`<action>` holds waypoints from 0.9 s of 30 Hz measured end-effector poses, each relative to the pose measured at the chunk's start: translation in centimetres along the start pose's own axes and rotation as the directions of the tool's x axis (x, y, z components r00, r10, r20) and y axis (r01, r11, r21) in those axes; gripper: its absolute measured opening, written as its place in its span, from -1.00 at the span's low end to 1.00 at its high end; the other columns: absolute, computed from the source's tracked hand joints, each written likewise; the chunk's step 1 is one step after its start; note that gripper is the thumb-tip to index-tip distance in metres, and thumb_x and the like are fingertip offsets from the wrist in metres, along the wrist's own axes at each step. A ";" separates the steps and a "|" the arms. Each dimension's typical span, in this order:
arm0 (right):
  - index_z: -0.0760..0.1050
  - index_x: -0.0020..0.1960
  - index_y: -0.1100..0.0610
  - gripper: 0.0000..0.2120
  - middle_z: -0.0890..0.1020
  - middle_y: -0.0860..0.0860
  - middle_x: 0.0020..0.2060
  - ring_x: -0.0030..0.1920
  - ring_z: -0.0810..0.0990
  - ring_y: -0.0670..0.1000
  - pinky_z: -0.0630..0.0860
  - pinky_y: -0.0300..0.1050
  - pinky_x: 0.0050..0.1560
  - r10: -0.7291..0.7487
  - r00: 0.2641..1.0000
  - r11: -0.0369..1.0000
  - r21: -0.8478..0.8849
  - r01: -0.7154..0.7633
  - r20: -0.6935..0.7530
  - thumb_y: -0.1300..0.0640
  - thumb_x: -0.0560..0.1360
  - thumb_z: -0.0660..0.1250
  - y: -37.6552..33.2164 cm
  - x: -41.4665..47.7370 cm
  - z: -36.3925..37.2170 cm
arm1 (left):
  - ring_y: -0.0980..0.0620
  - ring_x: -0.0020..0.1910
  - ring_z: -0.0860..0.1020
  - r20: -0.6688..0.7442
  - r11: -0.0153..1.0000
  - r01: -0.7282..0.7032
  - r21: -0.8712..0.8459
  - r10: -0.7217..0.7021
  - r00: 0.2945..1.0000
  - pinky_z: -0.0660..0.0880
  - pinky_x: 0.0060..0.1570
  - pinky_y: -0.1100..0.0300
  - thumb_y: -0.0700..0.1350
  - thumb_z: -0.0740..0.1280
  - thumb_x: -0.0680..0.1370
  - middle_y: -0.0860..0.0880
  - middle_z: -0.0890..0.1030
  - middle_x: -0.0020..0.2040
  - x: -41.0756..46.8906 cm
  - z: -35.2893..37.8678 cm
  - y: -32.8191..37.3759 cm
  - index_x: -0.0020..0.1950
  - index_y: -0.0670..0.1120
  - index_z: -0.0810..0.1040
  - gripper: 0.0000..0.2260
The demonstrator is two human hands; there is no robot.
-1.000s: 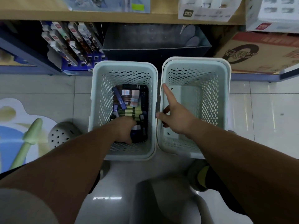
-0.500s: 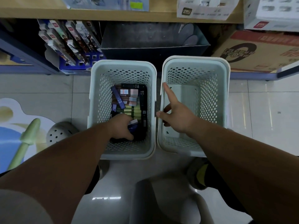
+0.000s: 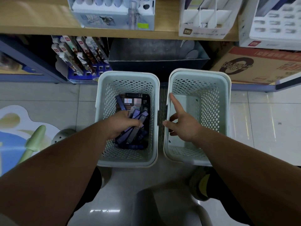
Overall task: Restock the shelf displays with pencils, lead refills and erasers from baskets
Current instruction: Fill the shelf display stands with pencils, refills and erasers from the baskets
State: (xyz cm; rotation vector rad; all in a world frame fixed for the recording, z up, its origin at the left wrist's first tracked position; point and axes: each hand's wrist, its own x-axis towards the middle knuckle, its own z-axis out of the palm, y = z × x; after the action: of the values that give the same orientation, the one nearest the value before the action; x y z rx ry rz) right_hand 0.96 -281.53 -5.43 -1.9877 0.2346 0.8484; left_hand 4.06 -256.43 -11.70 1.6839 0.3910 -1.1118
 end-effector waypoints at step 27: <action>0.47 0.35 0.11 -0.66 0.54 0.04 0.17 0.02 0.58 0.05 0.57 -0.13 0.01 0.079 0.995 0.990 -0.110 -0.086 -0.067 0.03 0.62 0.33 -8.0 7.0 10.2 | -0.06 -0.30 0.62 -0.289 0.774 -0.265 -0.575 0.111 0.951 0.63 -0.26 0.06 -0.25 0.19 0.64 -0.12 0.64 -0.20 -8.3 -11.1 1.1 0.05 -0.18 0.58 -0.83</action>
State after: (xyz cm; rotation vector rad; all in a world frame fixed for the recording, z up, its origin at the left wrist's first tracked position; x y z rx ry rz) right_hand 5.16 -267.59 -7.77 -2.1242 0.3132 0.8695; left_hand 5.88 -245.14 -3.87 1.2344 0.6419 -0.5371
